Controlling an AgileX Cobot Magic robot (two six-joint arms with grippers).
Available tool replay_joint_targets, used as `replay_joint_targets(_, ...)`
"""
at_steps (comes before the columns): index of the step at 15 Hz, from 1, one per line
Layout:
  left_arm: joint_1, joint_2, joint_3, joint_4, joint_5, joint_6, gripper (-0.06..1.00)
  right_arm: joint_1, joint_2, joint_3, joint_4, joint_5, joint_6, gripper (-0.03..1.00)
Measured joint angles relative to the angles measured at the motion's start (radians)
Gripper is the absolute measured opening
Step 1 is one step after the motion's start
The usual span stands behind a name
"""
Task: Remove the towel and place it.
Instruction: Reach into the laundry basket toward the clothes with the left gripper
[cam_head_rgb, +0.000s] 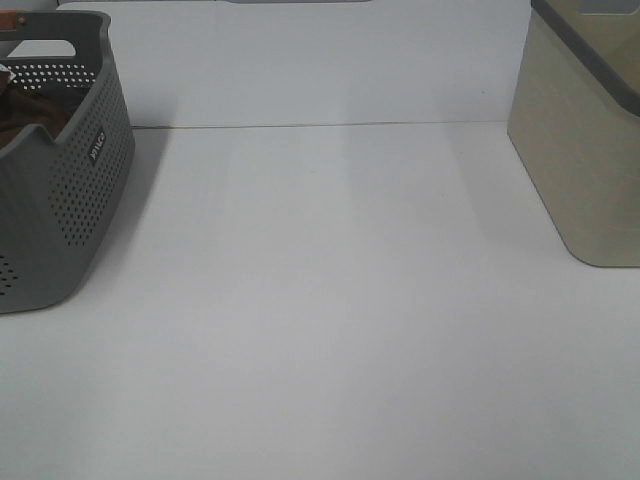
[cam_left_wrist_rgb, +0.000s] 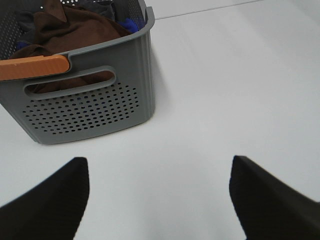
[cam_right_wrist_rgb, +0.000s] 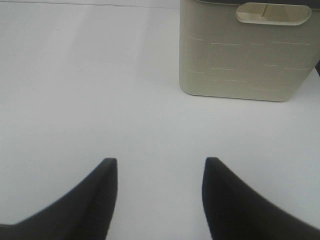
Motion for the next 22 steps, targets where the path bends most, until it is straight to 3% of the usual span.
replay_joint_targets(22, 0.0, 0.0, 0.0, 0.0, 0.0, 0.0, 0.74, 0.0, 0.0, 0.0, 0.0, 0.0, 0.0, 0.5)
